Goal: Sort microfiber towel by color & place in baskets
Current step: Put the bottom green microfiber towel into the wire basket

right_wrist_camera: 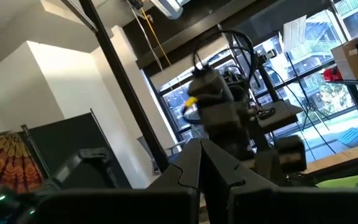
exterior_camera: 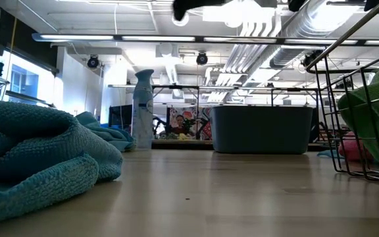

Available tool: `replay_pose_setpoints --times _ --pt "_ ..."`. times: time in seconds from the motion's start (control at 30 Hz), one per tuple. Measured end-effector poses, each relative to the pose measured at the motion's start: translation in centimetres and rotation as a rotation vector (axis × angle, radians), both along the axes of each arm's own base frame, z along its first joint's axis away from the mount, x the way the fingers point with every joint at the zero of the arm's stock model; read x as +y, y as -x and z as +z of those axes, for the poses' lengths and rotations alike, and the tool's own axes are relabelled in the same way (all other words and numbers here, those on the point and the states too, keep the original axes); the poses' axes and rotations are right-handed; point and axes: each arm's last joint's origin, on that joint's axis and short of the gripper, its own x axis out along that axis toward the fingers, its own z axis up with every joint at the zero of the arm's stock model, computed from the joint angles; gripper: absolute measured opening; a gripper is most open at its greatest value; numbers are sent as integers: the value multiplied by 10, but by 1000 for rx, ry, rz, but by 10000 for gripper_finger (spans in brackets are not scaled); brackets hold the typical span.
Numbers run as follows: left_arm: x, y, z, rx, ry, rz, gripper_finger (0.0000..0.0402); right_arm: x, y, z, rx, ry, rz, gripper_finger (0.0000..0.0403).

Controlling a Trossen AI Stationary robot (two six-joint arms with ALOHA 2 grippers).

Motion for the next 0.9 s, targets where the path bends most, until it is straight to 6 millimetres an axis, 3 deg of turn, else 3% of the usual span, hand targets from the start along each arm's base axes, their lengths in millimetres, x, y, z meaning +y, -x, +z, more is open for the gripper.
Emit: replay_pose_setpoints --times 0.23,0.53,0.77,0.9 --pt "6 57 -14 -162 83 183 230 1 0 -1 10 1 21 0" --pt "18 101 -20 -321 82 307 230 2 -3 2 43 -22 61 0" --pt "35 140 5 -451 -10 361 230 20 -28 17 554 -29 71 0" --pt "39 160 19 -504 -58 345 229 37 -46 24 804 -127 101 0"
